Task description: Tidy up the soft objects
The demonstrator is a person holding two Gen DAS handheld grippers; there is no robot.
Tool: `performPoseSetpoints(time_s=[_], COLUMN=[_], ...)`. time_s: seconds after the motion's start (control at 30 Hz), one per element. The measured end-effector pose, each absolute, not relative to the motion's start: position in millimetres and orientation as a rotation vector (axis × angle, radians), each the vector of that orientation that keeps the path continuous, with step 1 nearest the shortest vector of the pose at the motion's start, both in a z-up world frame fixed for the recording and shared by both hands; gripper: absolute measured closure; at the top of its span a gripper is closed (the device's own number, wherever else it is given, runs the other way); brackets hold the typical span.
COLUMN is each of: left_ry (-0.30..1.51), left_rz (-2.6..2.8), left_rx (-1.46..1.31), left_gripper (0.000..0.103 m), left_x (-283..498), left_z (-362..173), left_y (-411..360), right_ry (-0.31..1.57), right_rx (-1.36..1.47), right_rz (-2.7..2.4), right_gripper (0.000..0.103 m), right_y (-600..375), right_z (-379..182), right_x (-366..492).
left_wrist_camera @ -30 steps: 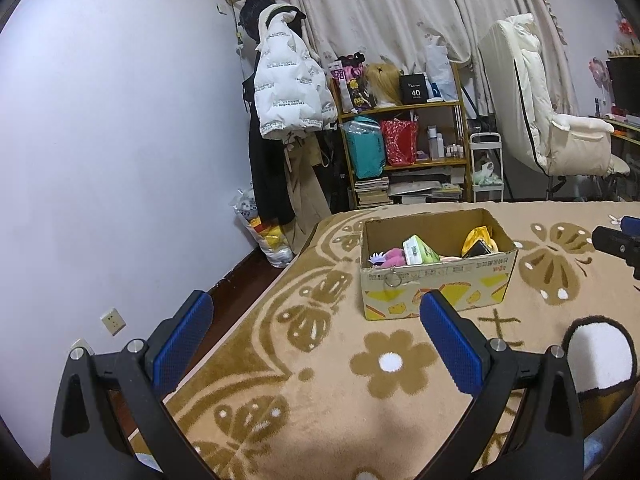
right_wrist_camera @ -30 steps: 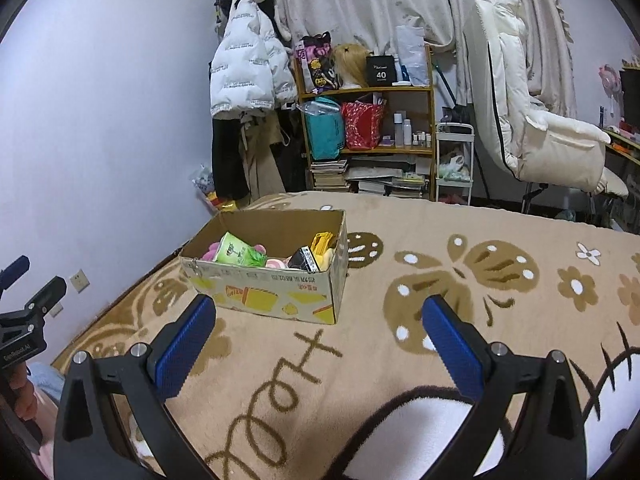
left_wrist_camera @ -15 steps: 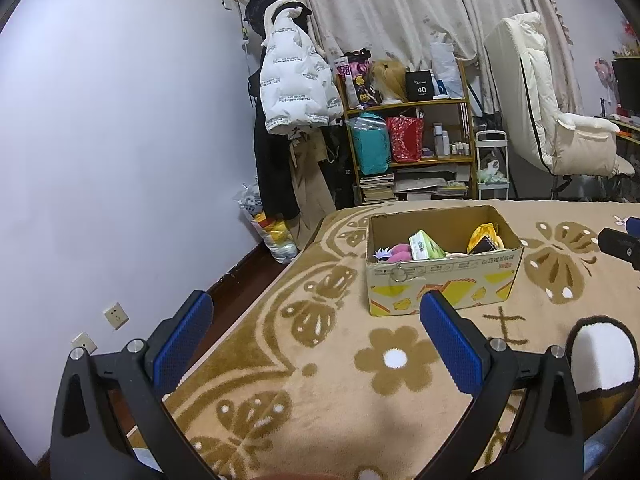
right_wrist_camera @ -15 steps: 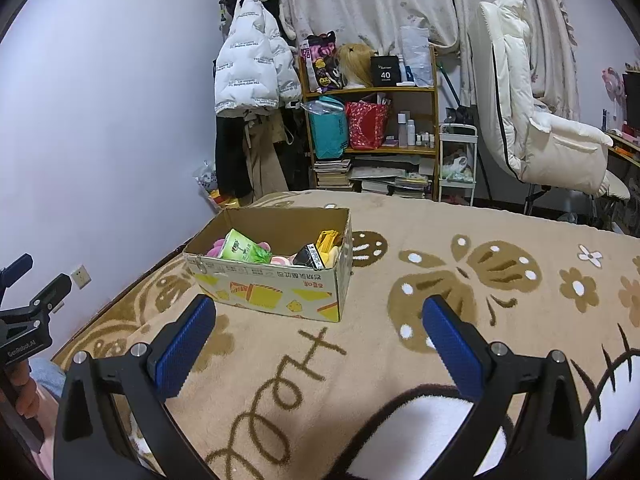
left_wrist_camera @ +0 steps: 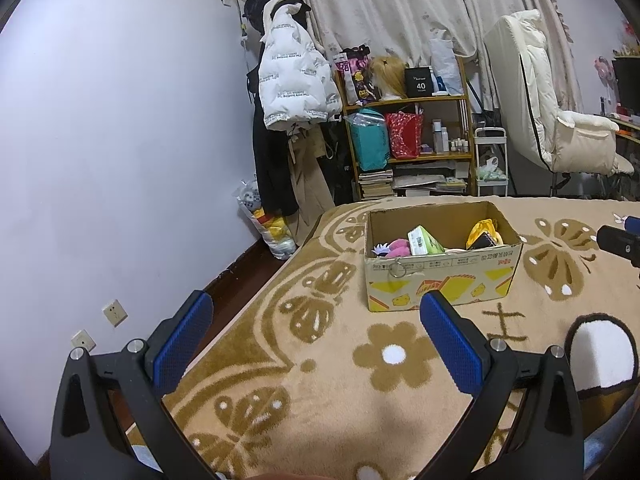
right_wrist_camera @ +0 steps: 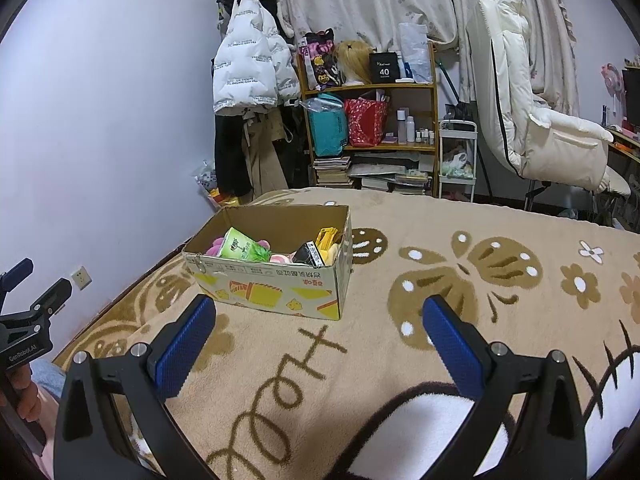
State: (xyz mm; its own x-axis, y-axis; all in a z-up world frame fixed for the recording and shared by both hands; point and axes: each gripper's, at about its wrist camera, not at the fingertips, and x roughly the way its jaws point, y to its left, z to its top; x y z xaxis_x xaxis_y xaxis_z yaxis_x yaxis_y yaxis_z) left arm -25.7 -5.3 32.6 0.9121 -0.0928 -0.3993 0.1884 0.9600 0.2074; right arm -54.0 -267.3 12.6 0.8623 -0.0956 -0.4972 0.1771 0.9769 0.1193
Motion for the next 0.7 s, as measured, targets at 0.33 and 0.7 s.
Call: performPoseSetpoints(time_s=[0.33,0.7], left_ry=[0.404,0.407], left_rz=[-0.144,-0.147], left_rx=[0.245,0.243], left_gripper=[0.000,0.001], left_x=[-25.9,-25.8], left_z=[31.0,31.0], left_y=[-6.3,-6.5], right_ry=[0.511,0.503], right_rx=[0.171,0.183], right_rz=[-0.158,-0.171], right_gripper=[0.000,0.000], right_y=[-268.2,-273.3], right_z=[8.5,8.9], right_x=[-56.1,-59.3])
